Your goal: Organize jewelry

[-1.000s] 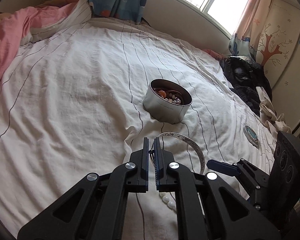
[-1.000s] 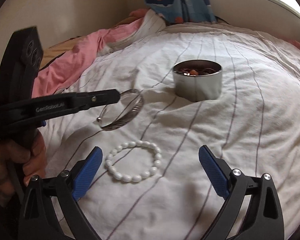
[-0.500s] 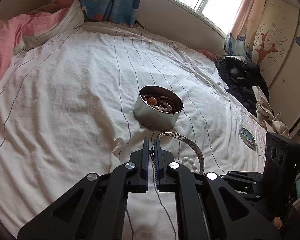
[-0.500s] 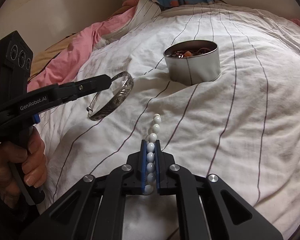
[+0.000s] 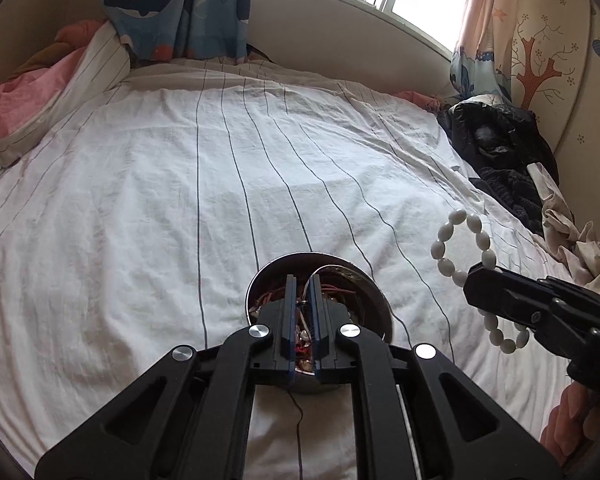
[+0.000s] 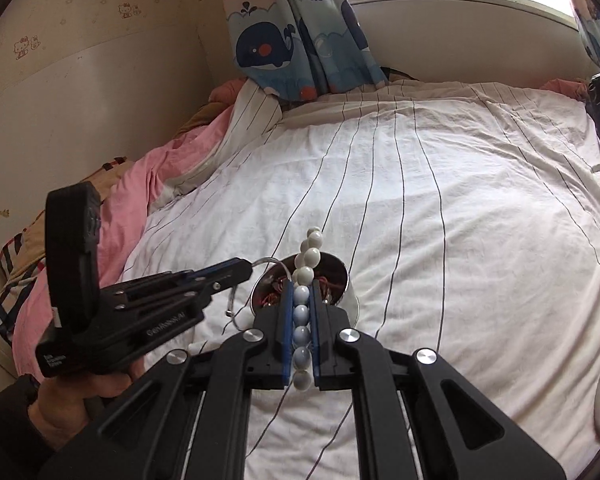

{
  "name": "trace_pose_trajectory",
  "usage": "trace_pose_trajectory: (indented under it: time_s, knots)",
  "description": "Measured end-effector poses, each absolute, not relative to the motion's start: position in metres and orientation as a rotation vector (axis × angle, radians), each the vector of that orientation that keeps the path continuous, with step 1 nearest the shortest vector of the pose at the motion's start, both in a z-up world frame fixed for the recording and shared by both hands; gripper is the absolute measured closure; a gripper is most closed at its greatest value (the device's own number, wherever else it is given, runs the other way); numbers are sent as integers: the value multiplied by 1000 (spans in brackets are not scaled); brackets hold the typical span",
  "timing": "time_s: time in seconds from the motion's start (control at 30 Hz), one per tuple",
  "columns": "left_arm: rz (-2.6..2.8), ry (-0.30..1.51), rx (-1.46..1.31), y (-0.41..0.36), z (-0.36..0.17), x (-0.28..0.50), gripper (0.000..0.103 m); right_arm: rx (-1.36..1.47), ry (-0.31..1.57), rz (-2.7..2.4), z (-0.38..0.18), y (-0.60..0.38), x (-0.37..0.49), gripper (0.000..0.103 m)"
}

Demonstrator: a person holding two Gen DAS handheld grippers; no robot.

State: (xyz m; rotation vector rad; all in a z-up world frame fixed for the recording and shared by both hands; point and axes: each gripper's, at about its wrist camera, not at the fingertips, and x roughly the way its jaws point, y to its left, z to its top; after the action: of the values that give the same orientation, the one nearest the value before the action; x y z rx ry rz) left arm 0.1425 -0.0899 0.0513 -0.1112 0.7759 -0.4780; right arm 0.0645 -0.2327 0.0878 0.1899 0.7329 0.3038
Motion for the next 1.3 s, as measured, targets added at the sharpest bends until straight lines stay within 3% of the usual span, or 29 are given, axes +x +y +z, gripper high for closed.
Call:
trace_pose_trajectory:
  time_s: [0.13, 0.17, 0.27, 0.33, 0.47, 0.5, 0.57, 0.63, 0.83, 1.03, 1.3]
  knots:
    - [-424, 765, -159, -71, 49, 149, 63, 192, 752, 334, 72, -218, 93, 95]
    - [-400, 756, -177, -61, 50, 148, 60, 200, 762, 344, 66, -214, 99, 95]
    - [-337, 755, -210, -34, 52, 141, 57, 180, 818, 316, 44, -205, 113, 92]
    - [-315, 760, -196, -25, 52, 130, 54, 134, 806, 229, 38, -207, 109, 62]
    - [-311, 779, -134, -28, 49, 96, 46, 145, 783, 164, 45, -221, 75, 59]
    - [-319, 785, -110, -32, 48, 85, 42, 138, 783, 147, 46, -222, 62, 54]
    - [-325, 799, -54, -40, 42, 62, 36, 125, 794, 98, 45, -222, 34, 34]
    - [-323, 816, -13, -44, 35, 39, 29, 96, 811, 52, 40, -221, 6, 29]
    - [-308, 845, 84, -45, 21, -9, 16, 80, 883, -56, 12, -226, -47, 19]
    - [-298, 851, 82, -37, 7, -19, 13, 29, 909, -107, -4, -218, -50, 11]
    - [-299, 849, 116, -43, 4, -19, 8, 33, 927, -151, -9, -218, -51, 8]
